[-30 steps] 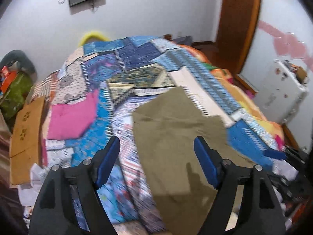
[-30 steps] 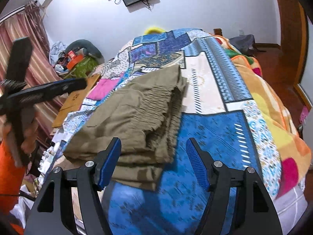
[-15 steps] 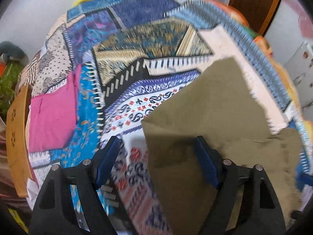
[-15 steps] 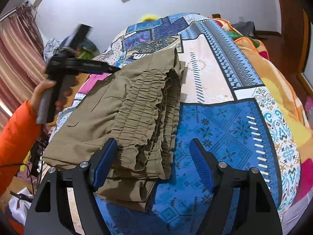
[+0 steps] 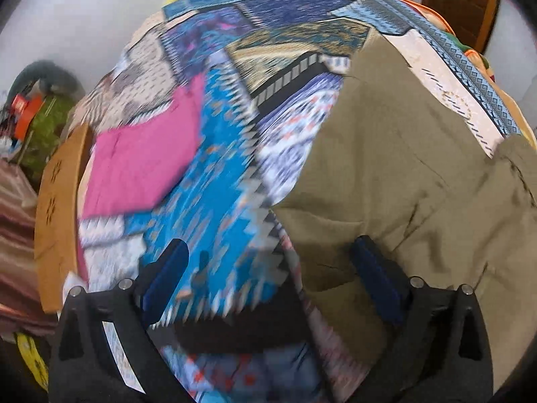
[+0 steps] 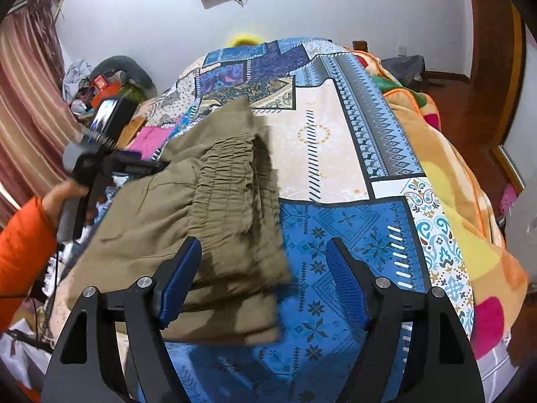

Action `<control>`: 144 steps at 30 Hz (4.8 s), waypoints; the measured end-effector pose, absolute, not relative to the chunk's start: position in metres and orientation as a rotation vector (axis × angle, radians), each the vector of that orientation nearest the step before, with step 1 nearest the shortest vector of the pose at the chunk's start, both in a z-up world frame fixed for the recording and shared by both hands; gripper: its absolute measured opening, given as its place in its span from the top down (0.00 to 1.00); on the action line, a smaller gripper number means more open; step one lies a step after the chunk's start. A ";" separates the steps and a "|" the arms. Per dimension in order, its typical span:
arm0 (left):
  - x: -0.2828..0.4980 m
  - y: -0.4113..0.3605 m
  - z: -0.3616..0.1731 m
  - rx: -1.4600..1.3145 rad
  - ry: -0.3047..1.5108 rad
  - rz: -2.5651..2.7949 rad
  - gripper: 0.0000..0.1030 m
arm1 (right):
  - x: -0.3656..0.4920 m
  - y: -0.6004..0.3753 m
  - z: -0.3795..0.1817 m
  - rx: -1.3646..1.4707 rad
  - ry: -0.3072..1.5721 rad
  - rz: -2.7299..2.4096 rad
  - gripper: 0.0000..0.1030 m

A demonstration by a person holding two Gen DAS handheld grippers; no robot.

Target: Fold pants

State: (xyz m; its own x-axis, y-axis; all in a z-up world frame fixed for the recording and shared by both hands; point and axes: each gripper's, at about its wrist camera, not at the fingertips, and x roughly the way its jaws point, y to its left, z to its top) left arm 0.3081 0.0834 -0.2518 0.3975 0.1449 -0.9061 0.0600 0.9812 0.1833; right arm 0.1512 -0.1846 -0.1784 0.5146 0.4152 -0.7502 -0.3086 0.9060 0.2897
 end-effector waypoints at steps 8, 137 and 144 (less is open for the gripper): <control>0.219 0.118 -0.237 0.055 1.161 0.122 0.02 | 0.134 -0.179 -0.166 0.130 0.905 0.460 0.29; 0.223 0.128 -0.219 -0.181 1.050 0.000 0.96 | 0.217 -0.154 -0.229 0.212 1.092 0.628 0.89; 0.219 0.122 -0.177 -0.091 0.960 0.016 0.97 | 0.216 -0.146 -0.195 0.116 0.992 0.607 0.93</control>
State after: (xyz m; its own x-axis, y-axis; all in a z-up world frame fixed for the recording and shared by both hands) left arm 0.2194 0.1222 -0.1773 0.5735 -0.0272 -0.8187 -0.0540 0.9960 -0.0709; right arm 0.2163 -0.1461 -0.1950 0.3974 0.5293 -0.7496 -0.4269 0.8298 0.3595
